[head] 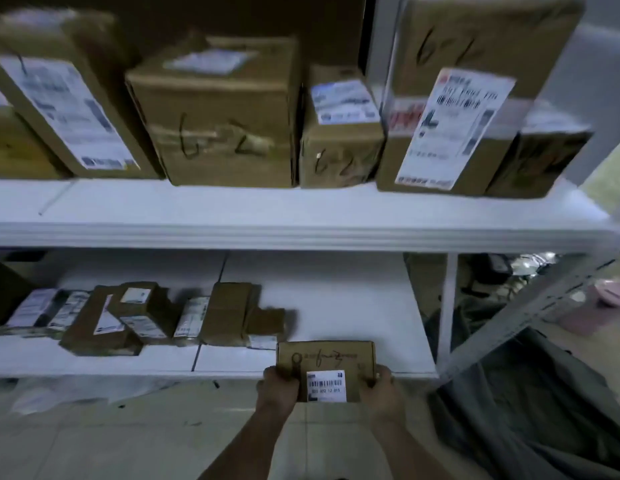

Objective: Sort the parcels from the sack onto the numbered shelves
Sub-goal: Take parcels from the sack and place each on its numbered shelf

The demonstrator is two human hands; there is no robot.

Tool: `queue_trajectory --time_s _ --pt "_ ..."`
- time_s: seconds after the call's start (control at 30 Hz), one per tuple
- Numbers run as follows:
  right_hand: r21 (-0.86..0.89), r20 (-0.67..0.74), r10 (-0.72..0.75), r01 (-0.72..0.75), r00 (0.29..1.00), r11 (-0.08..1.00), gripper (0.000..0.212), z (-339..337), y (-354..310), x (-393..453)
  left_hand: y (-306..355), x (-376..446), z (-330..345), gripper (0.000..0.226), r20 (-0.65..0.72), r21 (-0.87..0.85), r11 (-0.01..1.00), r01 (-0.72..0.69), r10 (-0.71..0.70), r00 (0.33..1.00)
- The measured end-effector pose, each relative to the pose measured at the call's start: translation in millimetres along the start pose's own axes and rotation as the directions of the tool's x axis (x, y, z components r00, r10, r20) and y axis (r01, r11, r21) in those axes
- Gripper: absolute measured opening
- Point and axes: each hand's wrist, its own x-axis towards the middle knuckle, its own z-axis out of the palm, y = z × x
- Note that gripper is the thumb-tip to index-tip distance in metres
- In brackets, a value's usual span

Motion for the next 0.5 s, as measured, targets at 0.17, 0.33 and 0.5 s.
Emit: queue_trajectory --time_s 0.17,0.33,0.5 --pt "0.024 -0.063 -0.060 0.061 0.996 0.998 0.040 73.7 47.8 63.5 -57.1 77.2 33.7 0.053 -0.012 0.012 0.998 -0.069 0.069 0.998" --pt "0.023 -0.211 -0.179 0.188 0.961 0.982 0.043 114.1 70.3 101.4 -90.6 130.0 61.7 0.047 -0.039 -0.208 0.947 -0.245 0.242 0.969" --pt "0.097 -0.277 -0.197 0.232 0.940 0.968 0.045 139.0 87.8 121.6 -108.7 156.8 72.1 0.044 -0.052 -0.273 0.886 -0.374 0.375 0.926"
